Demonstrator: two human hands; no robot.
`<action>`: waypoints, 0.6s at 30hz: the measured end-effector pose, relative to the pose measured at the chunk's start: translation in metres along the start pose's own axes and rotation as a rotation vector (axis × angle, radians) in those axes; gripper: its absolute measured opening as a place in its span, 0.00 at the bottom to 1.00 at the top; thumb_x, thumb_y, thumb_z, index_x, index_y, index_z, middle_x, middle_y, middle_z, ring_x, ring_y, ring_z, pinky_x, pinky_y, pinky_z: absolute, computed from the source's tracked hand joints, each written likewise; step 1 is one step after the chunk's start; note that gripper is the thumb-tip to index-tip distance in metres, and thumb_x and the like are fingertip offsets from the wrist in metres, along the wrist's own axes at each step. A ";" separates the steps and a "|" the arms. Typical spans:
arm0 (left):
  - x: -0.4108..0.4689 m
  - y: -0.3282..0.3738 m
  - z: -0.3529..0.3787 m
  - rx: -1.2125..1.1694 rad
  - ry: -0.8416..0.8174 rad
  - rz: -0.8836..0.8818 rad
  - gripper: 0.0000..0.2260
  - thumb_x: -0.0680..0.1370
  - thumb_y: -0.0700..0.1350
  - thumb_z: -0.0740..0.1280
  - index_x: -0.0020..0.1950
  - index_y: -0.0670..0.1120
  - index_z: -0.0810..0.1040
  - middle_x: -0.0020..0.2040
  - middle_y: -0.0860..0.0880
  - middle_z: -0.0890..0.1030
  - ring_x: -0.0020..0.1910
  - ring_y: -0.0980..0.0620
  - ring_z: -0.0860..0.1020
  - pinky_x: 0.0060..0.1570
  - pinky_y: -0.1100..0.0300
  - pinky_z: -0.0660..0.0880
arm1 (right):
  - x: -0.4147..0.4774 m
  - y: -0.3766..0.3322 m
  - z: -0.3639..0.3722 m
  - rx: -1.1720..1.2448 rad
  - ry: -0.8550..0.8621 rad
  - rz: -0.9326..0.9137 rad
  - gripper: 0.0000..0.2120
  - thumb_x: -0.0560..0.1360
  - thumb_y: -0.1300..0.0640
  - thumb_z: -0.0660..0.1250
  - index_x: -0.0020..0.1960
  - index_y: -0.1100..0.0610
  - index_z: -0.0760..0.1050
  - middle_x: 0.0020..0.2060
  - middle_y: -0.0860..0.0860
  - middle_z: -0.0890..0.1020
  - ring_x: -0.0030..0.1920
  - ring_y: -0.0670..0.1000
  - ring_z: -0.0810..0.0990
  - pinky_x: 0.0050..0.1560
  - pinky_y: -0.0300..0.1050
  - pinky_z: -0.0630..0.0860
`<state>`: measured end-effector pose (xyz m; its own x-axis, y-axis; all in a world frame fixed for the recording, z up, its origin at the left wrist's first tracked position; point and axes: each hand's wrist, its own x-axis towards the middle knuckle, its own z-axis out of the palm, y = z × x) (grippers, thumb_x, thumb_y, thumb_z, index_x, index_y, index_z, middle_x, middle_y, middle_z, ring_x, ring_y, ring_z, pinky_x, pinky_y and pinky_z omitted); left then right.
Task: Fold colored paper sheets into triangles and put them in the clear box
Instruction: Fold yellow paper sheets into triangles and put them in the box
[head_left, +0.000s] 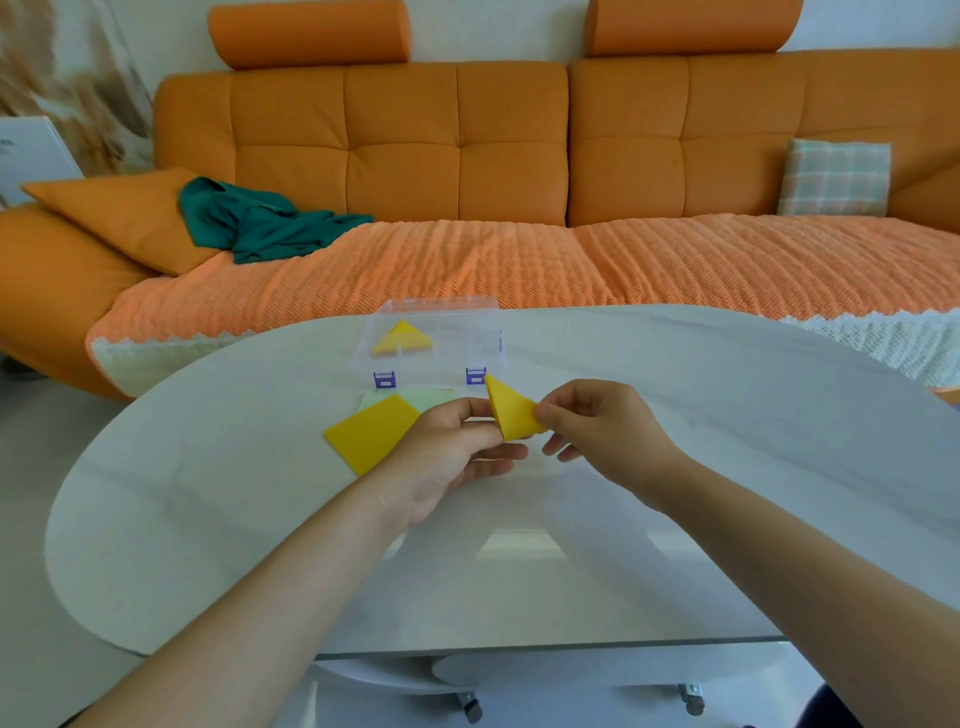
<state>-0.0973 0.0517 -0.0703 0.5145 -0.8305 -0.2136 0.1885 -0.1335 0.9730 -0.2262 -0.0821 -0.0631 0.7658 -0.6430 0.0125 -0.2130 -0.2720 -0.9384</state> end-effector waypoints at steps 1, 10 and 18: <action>0.000 0.000 0.000 0.011 -0.022 0.003 0.08 0.78 0.39 0.69 0.58 0.44 0.81 0.54 0.46 0.86 0.52 0.47 0.85 0.49 0.56 0.80 | 0.000 -0.001 -0.001 0.018 -0.004 0.012 0.04 0.78 0.58 0.71 0.47 0.58 0.82 0.38 0.53 0.86 0.38 0.52 0.85 0.46 0.53 0.84; 0.002 -0.004 -0.002 0.181 0.180 0.258 0.14 0.78 0.39 0.71 0.62 0.50 0.79 0.43 0.46 0.86 0.42 0.51 0.85 0.44 0.59 0.82 | -0.001 0.001 -0.005 0.010 -0.035 -0.012 0.06 0.77 0.65 0.68 0.52 0.57 0.80 0.38 0.55 0.85 0.36 0.51 0.84 0.45 0.49 0.84; -0.001 -0.007 0.004 0.194 0.163 0.259 0.11 0.79 0.37 0.68 0.58 0.49 0.80 0.43 0.45 0.86 0.42 0.46 0.86 0.41 0.56 0.83 | -0.003 0.001 -0.003 -0.048 -0.054 0.020 0.04 0.77 0.58 0.71 0.48 0.54 0.85 0.35 0.51 0.85 0.33 0.45 0.81 0.42 0.43 0.82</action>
<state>-0.1021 0.0510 -0.0765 0.6537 -0.7553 0.0466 -0.1203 -0.0429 0.9918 -0.2309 -0.0826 -0.0630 0.7925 -0.6092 -0.0263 -0.2565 -0.2939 -0.9208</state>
